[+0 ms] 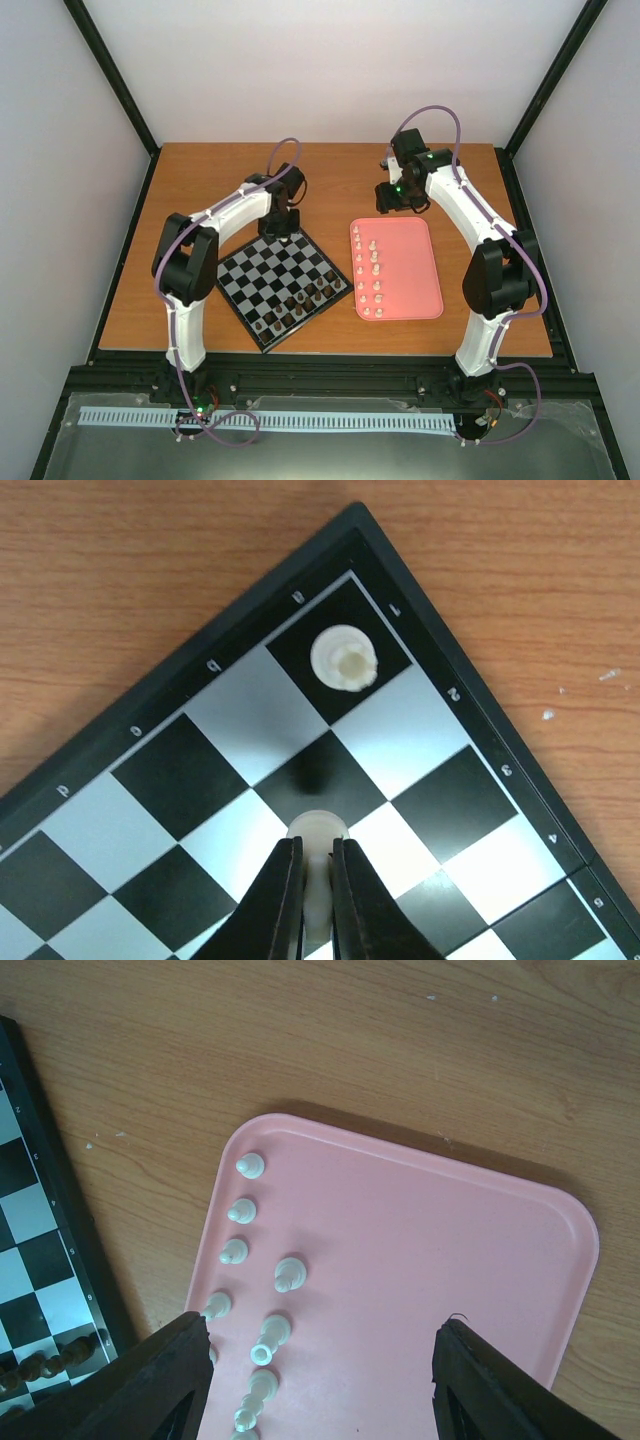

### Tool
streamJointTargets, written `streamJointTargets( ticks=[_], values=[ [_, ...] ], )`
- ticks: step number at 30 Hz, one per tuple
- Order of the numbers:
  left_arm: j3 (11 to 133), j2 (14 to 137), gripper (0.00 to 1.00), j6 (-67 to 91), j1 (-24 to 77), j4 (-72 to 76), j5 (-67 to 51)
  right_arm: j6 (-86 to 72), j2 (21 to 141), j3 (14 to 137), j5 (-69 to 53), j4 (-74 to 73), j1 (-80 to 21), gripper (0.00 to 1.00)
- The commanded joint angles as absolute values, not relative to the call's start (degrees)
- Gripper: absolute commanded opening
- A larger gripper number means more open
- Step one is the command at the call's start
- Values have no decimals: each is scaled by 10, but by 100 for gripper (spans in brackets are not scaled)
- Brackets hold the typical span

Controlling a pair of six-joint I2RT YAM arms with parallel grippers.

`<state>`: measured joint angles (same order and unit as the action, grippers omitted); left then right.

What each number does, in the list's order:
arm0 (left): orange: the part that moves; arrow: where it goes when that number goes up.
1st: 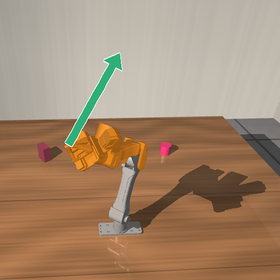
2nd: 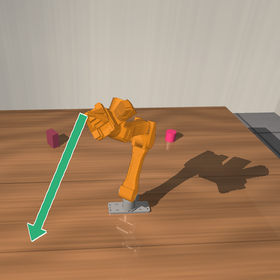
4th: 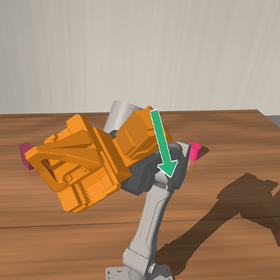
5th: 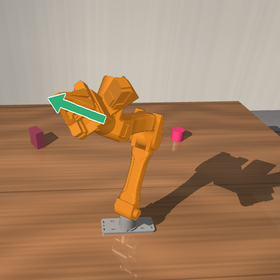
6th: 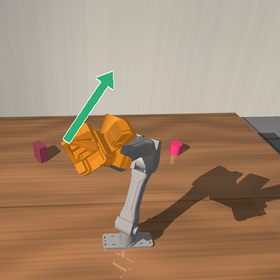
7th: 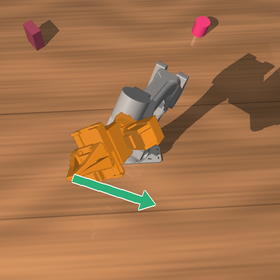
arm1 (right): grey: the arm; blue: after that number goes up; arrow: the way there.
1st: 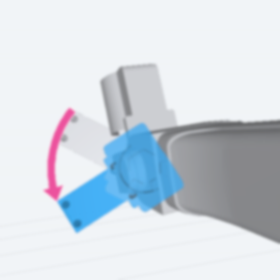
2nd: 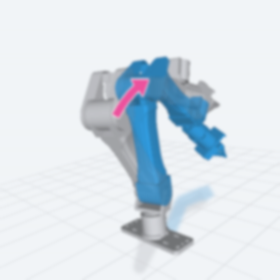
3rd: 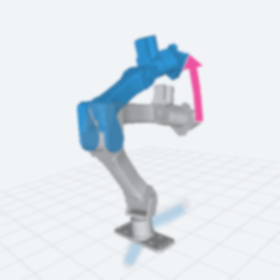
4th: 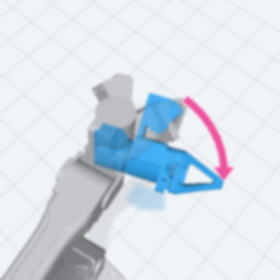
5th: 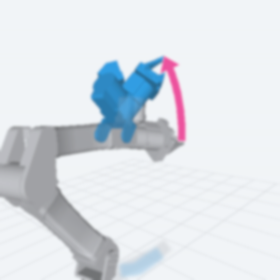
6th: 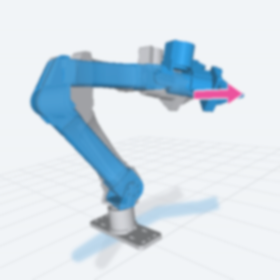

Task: Set up the chess pieces on the board
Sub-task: Pick up the chess piece from the chessboard, then place the chess piece on the chessboard.

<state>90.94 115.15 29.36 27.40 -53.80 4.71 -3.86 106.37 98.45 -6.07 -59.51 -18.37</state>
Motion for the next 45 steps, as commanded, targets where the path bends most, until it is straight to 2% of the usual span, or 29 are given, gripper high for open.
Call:
streamJointTargets(
  ticks=[1,31,41,45],
  values=[
    [941,1147,1,275,251,-535,60,-33,1054,985,-61,-591,-179,61],
    [973,1204,2,260,225,-525,48,-29,1077,1005,-64,-599,-179,61],
    [976,1215,7,259,223,-523,49,-28,1086,1011,-68,-601,-179,61],
    [976,1217,14,256,223,-523,49,-28,1088,1012,-69,-602,-179,61]
  ],
)
